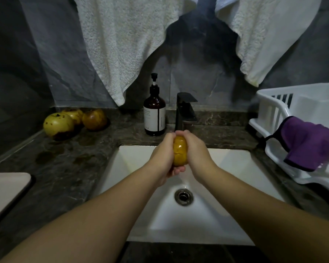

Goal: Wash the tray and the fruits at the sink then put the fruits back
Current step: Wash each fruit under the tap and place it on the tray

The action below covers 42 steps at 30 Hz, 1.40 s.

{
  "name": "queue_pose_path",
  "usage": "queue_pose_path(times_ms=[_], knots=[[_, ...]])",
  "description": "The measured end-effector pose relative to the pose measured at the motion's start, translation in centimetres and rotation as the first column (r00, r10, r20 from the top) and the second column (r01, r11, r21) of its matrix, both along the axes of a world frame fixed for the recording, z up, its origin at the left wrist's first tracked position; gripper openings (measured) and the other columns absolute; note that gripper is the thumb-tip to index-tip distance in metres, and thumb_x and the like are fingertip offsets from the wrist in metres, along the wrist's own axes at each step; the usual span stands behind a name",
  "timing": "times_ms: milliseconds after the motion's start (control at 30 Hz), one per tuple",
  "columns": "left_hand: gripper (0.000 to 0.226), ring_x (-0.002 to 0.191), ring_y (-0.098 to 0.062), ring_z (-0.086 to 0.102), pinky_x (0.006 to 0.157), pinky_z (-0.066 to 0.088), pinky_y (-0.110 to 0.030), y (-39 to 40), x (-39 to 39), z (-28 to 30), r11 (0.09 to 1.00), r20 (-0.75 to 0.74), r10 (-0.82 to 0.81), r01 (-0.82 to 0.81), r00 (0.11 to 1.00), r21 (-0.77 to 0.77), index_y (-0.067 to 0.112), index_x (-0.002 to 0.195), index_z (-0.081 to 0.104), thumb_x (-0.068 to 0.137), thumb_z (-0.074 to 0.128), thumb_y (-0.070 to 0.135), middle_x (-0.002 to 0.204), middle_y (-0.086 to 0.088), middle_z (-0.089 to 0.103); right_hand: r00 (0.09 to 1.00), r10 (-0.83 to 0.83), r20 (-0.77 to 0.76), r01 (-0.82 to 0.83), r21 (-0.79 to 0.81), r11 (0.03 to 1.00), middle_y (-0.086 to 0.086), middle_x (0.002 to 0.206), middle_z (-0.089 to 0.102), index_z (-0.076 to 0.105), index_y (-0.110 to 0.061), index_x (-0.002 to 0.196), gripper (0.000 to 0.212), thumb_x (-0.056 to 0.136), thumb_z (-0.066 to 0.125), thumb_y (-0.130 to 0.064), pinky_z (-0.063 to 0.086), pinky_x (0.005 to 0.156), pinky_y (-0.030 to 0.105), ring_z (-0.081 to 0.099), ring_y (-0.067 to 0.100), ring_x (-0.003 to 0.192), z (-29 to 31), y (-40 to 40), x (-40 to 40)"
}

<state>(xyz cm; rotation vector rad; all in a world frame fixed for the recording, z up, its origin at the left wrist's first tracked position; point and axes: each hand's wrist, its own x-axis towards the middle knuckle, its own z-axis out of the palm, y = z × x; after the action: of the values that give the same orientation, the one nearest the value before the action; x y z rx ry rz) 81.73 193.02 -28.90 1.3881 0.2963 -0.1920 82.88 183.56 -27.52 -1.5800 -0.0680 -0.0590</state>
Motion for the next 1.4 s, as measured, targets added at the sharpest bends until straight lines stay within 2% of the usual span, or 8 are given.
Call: queue_pose_path(times_ms=[233, 700, 833, 967, 1067, 1167, 1267, 1400], knots=[[0.062, 0.049, -0.018, 0.064, 0.044, 0.045, -0.022, 0.1, -0.2, 0.1, 0.999, -0.021, -0.007, 0.007, 1.0, -0.046, 0.024, 0.111, 0.068, 0.086, 0.047, 0.077, 0.065, -0.009, 0.07, 0.998, -0.031, -0.045, 0.03, -0.019, 0.999, 0.002, 0.099, 0.07, 0.073, -0.037, 0.089, 0.026, 0.098, 0.049, -0.042, 0.059, 0.085, 0.047, 0.068, 0.026, 0.096, 0.1, 0.1, 0.2], [0.057, 0.053, -0.018, 0.067, 0.049, 0.05, -0.022, -0.5, -0.6, 0.3, 0.999, -0.048, -0.005, 0.003, 0.999, -0.038, 0.02, 0.109, 0.066, 0.094, 0.045, 0.071, 0.065, -0.007, 0.071, 0.998, -0.06, -0.027, 0.059, -0.017, 0.998, 0.001, 0.111, 0.068, 0.074, -0.051, 0.077, 0.037, 0.097, 0.047, -0.034, 0.057, 0.088, 0.046, 0.064, 0.025, 0.102, 0.2, 0.2, 0.1], [0.061, 0.061, -0.017, 0.067, 0.062, 0.056, -0.029, -0.4, -0.6, 0.0, 0.997, -0.055, 0.006, -0.01, 0.998, -0.082, 0.019, 0.11, 0.068, 0.094, 0.042, 0.072, 0.071, -0.005, 0.069, 0.982, -0.131, 0.134, 0.15, -0.144, 0.978, -0.01, 0.105, 0.068, 0.071, -0.041, 0.096, 0.029, 0.092, 0.043, -0.043, 0.05, 0.077, 0.028, 0.062, 0.01, 0.097, -0.3, 0.7, -0.3], [0.053, 0.054, -0.02, 0.069, 0.052, 0.054, -0.026, -0.2, -0.6, 0.5, 0.999, -0.016, 0.039, -0.04, 0.999, -0.021, 0.023, 0.109, 0.065, 0.095, 0.046, 0.071, 0.067, -0.008, 0.073, 0.974, -0.06, -0.219, 0.062, 0.0, 0.998, 0.009, 0.094, 0.069, 0.069, -0.022, 0.095, 0.029, 0.1, 0.051, -0.043, 0.052, 0.071, 0.035, 0.067, 0.027, 0.089, 0.0, -0.1, 0.7], [0.057, 0.061, -0.018, 0.068, 0.06, 0.055, -0.028, -0.2, -0.7, 0.5, 0.998, -0.042, 0.048, -0.049, 0.998, -0.026, 0.02, 0.112, 0.068, 0.096, 0.043, 0.068, 0.081, -0.012, 0.075, 0.996, -0.052, 0.075, 0.073, -0.305, 0.95, -0.008, 0.096, 0.066, 0.066, -0.033, 0.107, 0.028, 0.098, 0.043, -0.046, 0.047, 0.07, 0.028, 0.064, 0.013, 0.091, -1.1, 0.6, 0.5], [0.064, 0.057, -0.018, 0.067, 0.054, 0.052, -0.026, -0.5, -0.8, 0.3, 1.0, -0.049, -0.015, 0.016, 0.999, 0.017, 0.02, 0.115, 0.067, 0.095, 0.04, 0.076, 0.069, -0.007, 0.073, 0.998, -0.025, 0.059, 0.035, -0.164, 0.986, -0.003, 0.102, 0.073, 0.077, -0.032, 0.096, 0.026, 0.098, 0.052, -0.037, 0.055, 0.089, 0.038, 0.067, 0.019, 0.099, 0.0, -0.1, 0.6], [0.053, 0.063, -0.021, 0.074, 0.068, 0.061, -0.035, -0.3, -0.7, 0.4, 0.998, -0.024, 0.051, -0.052, 0.998, -0.025, 0.024, 0.109, 0.065, 0.097, 0.045, 0.072, 0.074, -0.007, 0.077, 0.948, 0.061, -0.313, -0.03, 0.102, 0.994, 0.015, 0.112, 0.07, 0.069, -0.022, 0.114, 0.033, 0.1, 0.054, -0.048, 0.055, 0.096, 0.052, 0.068, 0.033, 0.103, 0.2, -0.1, 0.3], [0.058, 0.096, -0.025, 0.076, 0.065, 0.064, -0.035, 0.0, -0.8, 0.9, 0.938, -0.076, 0.096, -0.116, 0.992, -0.327, 0.019, 0.125, 0.064, 0.099, 0.048, 0.069, 0.113, -0.012, 0.076, 0.996, 0.072, -0.055, -0.084, -0.249, 0.965, 0.001, 0.132, 0.054, 0.039, -0.035, 0.149, 0.054, 0.1, 0.05, -0.054, 0.049, 0.097, 0.04, 0.057, 0.023, 0.117, -1.3, 1.0, -0.3]])
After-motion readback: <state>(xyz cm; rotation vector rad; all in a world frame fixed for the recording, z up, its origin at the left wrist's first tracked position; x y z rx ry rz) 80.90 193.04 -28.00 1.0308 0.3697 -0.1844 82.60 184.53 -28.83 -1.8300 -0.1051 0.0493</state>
